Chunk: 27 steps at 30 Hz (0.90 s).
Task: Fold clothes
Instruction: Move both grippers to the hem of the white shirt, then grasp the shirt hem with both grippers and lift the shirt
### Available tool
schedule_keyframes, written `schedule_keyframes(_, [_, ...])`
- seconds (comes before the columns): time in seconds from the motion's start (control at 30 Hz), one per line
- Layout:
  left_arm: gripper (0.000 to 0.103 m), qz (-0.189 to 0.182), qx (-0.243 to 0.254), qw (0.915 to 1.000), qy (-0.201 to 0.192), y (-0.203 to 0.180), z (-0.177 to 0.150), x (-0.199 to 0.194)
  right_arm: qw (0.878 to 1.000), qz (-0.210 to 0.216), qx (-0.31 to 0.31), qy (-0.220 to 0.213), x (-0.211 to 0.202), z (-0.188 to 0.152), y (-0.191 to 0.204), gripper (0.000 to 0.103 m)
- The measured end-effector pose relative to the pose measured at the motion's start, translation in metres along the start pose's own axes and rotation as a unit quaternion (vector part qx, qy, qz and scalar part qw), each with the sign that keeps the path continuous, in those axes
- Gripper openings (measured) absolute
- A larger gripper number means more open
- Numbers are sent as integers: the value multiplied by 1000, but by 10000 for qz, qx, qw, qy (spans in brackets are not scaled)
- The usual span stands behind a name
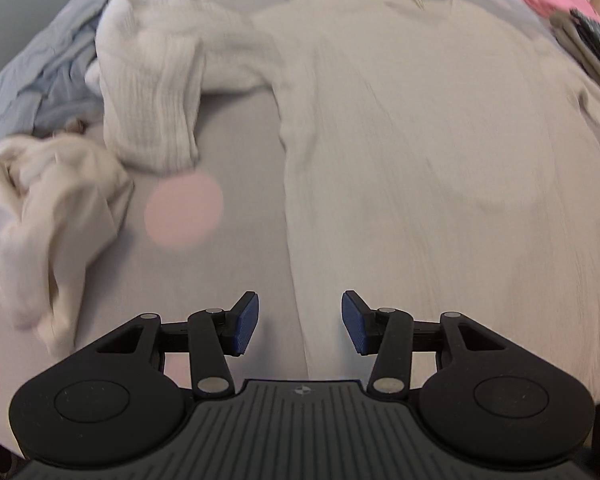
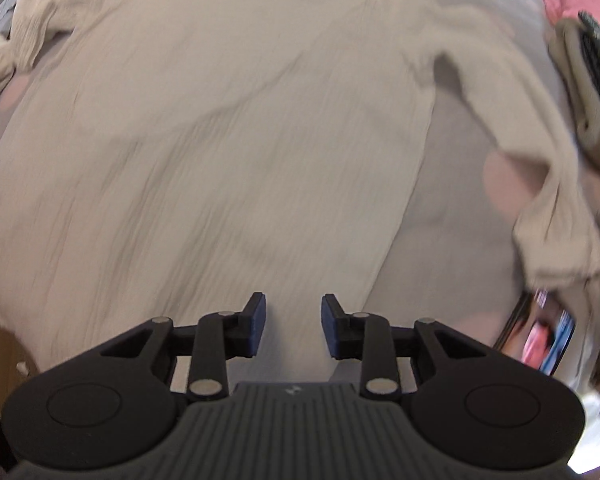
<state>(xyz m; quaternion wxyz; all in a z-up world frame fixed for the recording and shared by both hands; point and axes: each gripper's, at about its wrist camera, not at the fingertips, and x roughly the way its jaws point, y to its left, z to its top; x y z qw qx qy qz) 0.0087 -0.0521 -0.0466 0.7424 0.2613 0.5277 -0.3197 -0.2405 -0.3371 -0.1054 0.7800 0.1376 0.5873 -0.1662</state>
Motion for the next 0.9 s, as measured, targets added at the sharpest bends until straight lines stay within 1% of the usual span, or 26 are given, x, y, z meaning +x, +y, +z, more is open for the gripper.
schedule_keyframes(0.13, [44,46,187,9992,356,-9,-36,1,9998,39,74,168,-4,-27,4,35])
schedule_keyframes(0.27, [44,60,359,9967,721,-14,-59,4,9986,54,226,471,-2,-50,8,39])
schedule_keyframes(0.37, [44,70,488,9938,994,-17,-76,6,9975,59,336,624,-2,-63,10,45])
schedule_keyframes(0.47, [44,84,627,9892,1320,-20,-91,14,9959,32,462,777,1,-71,8,45])
schedule_keyframes(0.53, [44,138,775,9866,1426,-23,-97,19,9945,60,570,876,5,-75,5,45])
schedule_keyframes(0.57, [44,141,830,9859,1449,-25,-100,20,9936,99,642,921,7,-76,4,43])
schedule_keyframes(0.67, [44,-3,897,9851,1466,-27,-102,22,9913,187,701,1100,14,-78,3,42])
schedule_keyframes(0.73, [44,-32,937,9841,1508,-28,-103,28,9911,172,739,1096,18,-78,3,40])
schedule_keyframes(0.77, [45,-11,978,9836,1518,-30,-104,32,9910,170,757,1095,20,-77,3,39])
schedule_keyframes(0.83, [46,54,1057,9827,1518,-34,-104,35,9916,155,697,1076,19,-77,6,33])
schedule_keyframes(0.9, [43,105,1169,9821,1475,-38,-105,32,9928,112,603,1030,15,-77,10,13])
